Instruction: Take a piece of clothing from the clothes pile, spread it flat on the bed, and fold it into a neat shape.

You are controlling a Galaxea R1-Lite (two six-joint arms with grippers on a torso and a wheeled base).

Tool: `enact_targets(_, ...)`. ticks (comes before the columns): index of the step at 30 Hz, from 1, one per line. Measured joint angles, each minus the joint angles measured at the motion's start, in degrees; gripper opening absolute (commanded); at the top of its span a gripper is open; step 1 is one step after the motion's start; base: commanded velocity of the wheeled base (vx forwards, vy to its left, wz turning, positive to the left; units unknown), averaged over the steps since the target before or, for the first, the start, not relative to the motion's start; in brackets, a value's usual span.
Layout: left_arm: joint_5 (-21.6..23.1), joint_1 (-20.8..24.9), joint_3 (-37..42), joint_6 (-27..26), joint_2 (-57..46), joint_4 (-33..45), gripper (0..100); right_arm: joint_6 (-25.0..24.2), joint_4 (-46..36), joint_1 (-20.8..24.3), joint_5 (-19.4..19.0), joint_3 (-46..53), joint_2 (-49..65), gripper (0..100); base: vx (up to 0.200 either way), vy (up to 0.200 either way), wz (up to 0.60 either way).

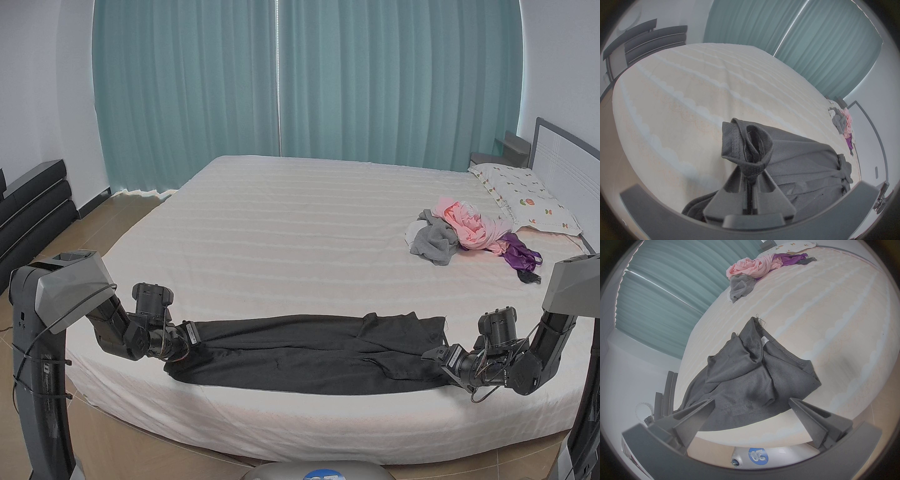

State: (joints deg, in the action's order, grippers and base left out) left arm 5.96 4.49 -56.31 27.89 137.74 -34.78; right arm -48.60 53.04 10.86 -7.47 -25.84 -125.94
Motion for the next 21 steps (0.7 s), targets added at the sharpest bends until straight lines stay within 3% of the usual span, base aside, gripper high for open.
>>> enact_targets(3,-0.6,0.1,-1.0,0.5,0.0,0.0,0,0.0,0.0,0.0,0.0,0.0,0.0,100,0.0,0.0,0.0)
enact_targets(21,-0.9,2.0,-2.6,4.6,-2.0,0.2,0,-1.1,0.0,-0.2,0.0,-0.3,0.0,100,0.0,-0.2,0.0)
